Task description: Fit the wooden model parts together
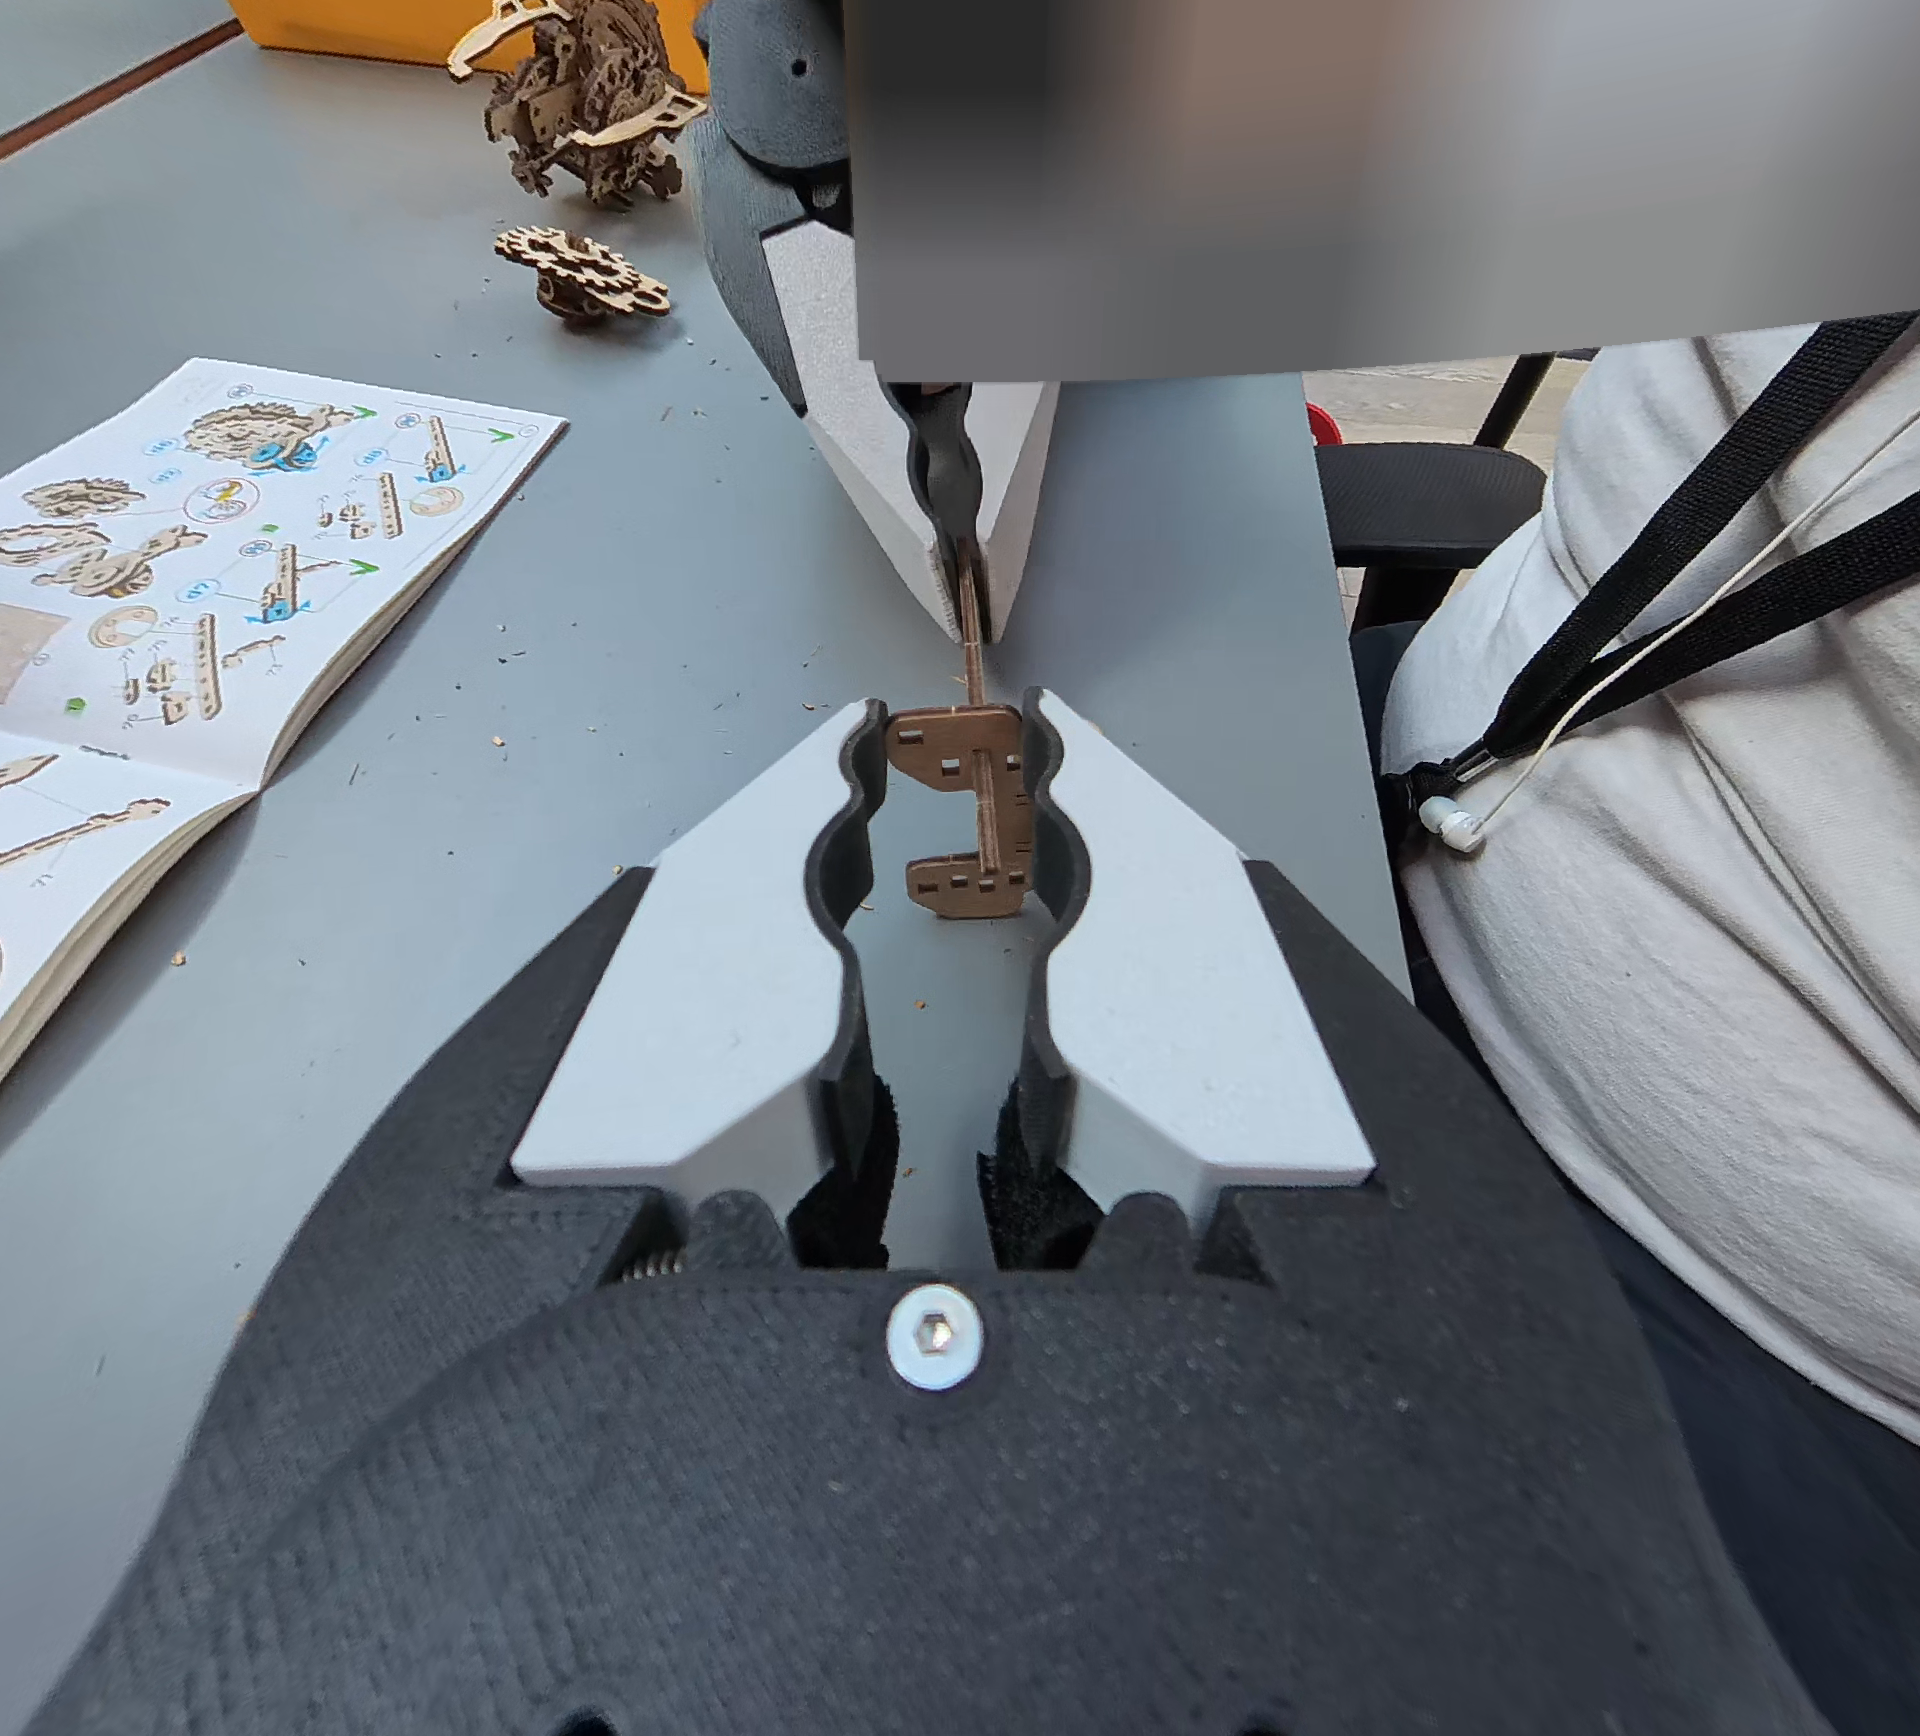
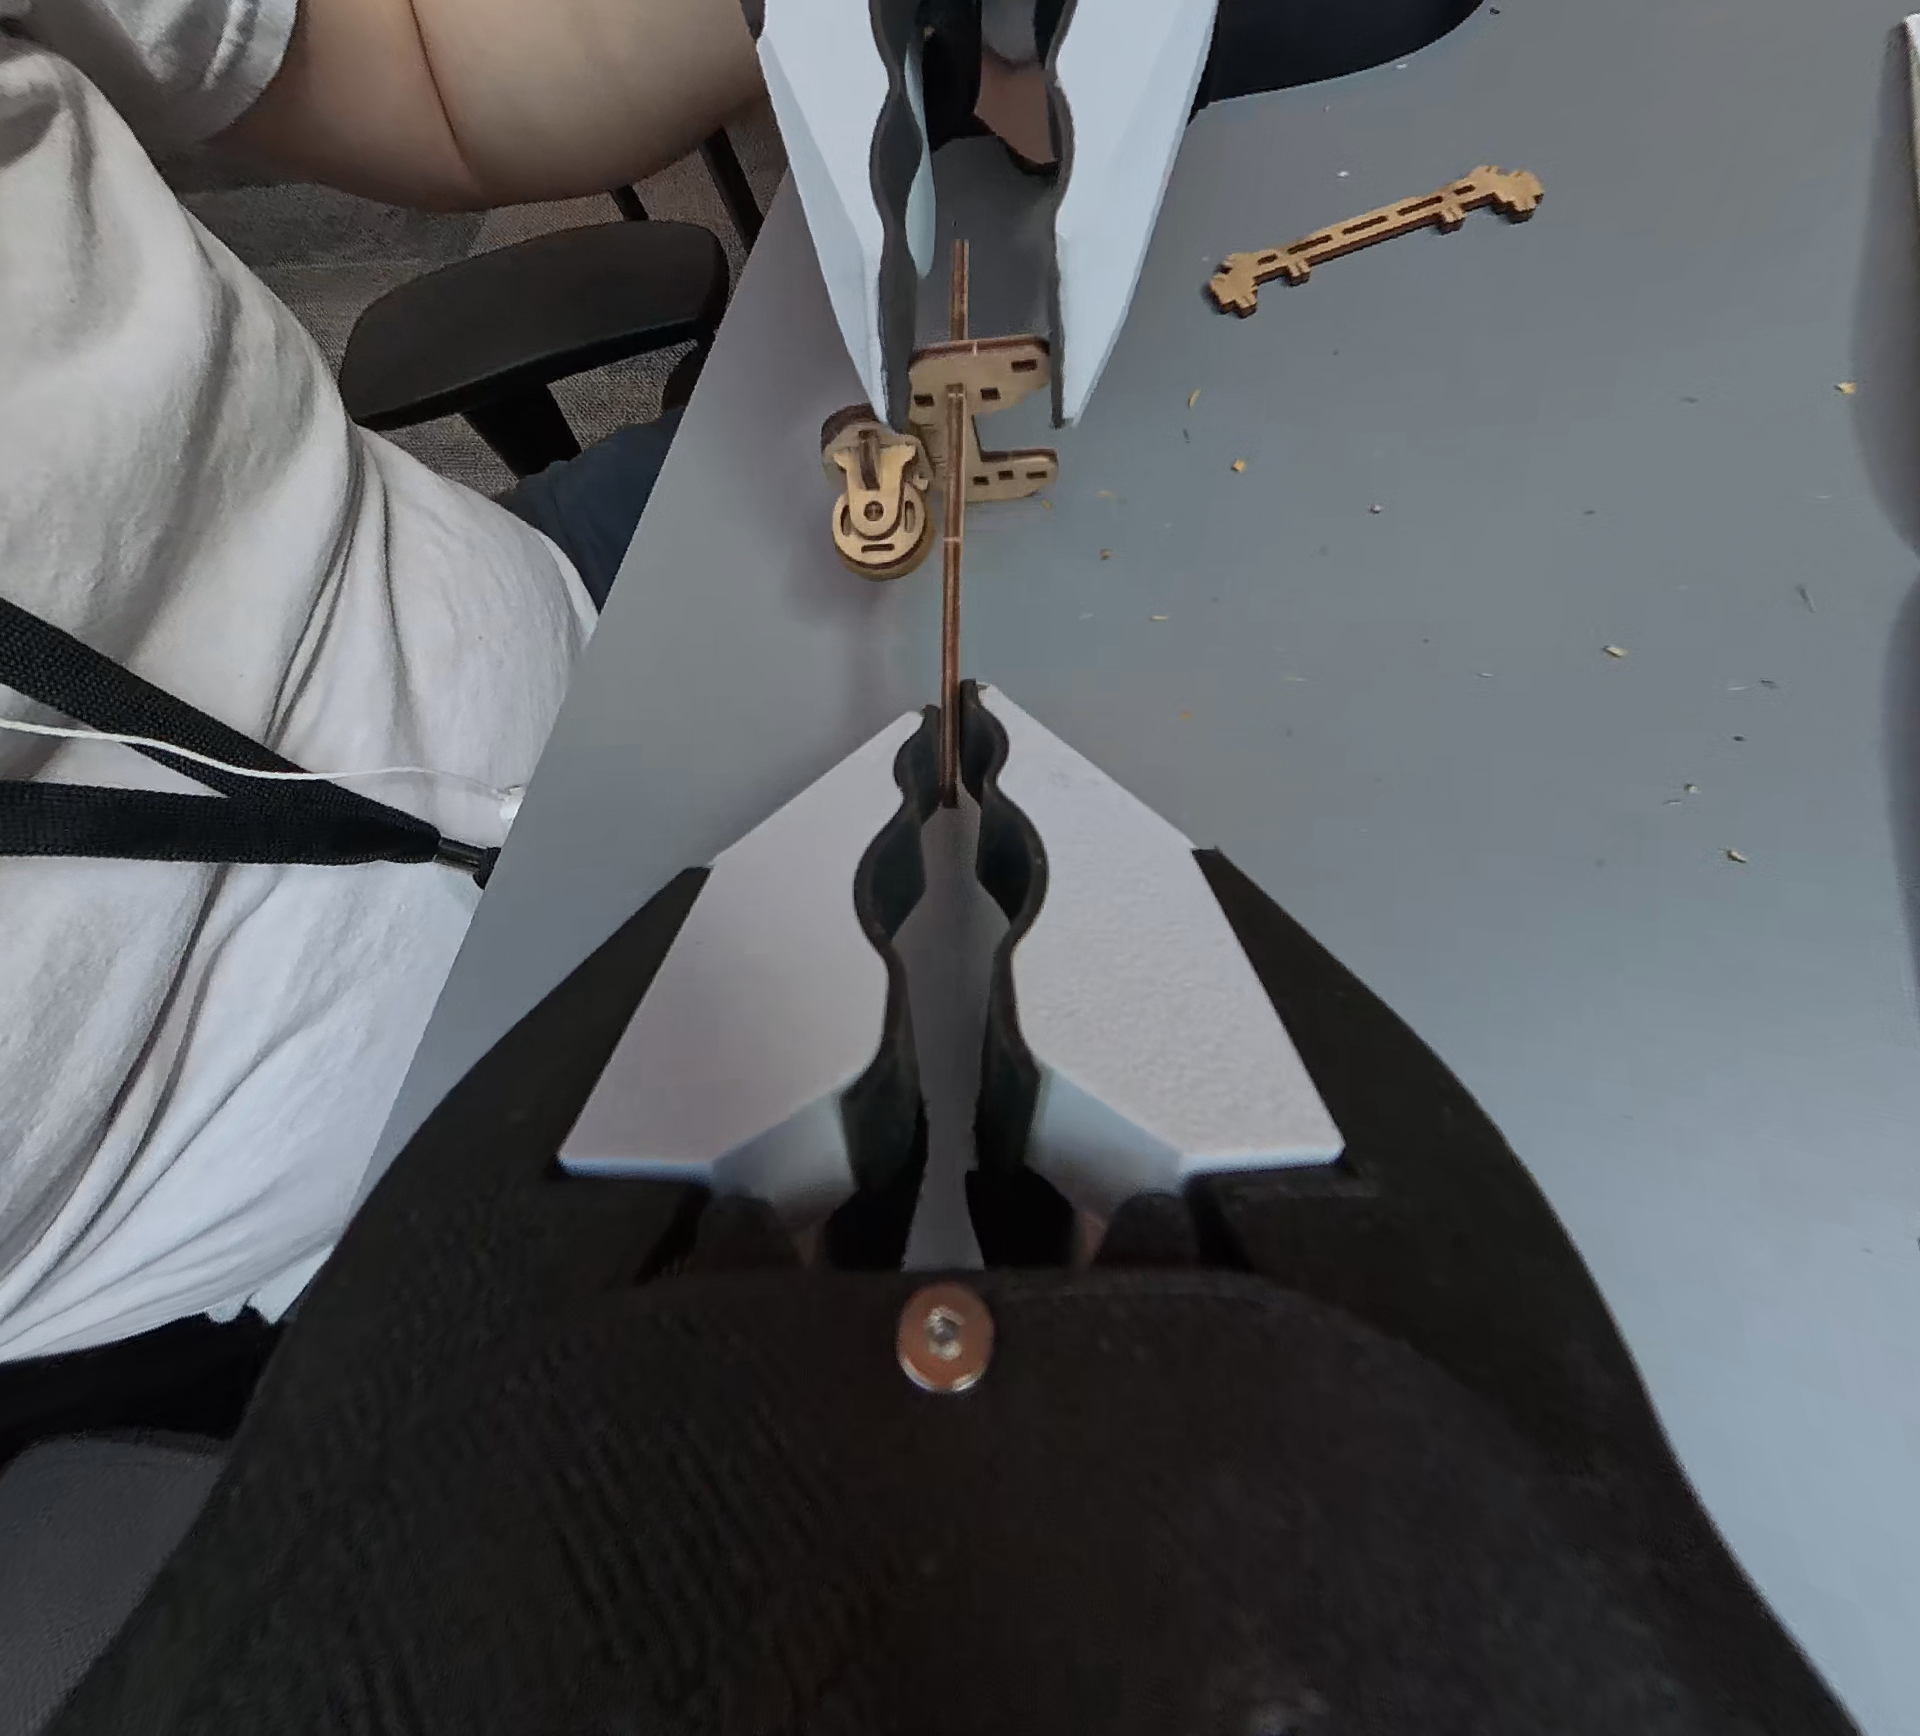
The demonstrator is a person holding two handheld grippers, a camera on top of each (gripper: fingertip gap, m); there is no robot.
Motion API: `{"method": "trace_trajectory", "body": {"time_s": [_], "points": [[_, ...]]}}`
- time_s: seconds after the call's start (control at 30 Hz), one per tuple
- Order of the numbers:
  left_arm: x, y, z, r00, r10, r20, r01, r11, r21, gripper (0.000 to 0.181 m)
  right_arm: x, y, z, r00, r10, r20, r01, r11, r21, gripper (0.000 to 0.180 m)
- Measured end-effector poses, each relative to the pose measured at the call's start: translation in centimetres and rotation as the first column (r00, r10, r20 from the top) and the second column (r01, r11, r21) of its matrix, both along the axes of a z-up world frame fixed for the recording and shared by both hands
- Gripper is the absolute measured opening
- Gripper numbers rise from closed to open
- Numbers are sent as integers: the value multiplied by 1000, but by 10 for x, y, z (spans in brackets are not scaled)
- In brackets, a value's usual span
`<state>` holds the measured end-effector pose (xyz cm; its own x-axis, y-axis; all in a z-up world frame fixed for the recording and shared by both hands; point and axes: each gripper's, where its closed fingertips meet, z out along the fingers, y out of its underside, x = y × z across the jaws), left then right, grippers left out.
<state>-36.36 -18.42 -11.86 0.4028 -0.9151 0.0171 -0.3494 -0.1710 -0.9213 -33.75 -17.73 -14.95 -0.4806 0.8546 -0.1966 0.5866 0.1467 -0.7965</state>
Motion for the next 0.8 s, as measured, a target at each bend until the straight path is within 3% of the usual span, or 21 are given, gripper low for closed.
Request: {"method": "trace_trajectory", "body": {"time_s": [0.13, 0.23, 0.5, 0.8], "points": [[-3, 1, 0, 1000, 20, -8, -20, 1000, 13, 24, 8, 8, 1, 1000, -17, 12, 17, 999, -28, 1], [-1, 0, -7, 999, 3, -48, -4, 1000, -9, 24, 7, 3, -16, 996, 9, 85, -14, 998, 55, 3], [-2, 6, 19, 996, 34, 84, -42, 994, 97, 24, 2, 11, 16, 998, -35, -57, 36, 999, 14, 2], [-2, 11, 3, 997, 68, -20, -66, 994, 83, 27, 6, 23, 38, 988, -54, -142, 63, 996, 63, 2]]}}
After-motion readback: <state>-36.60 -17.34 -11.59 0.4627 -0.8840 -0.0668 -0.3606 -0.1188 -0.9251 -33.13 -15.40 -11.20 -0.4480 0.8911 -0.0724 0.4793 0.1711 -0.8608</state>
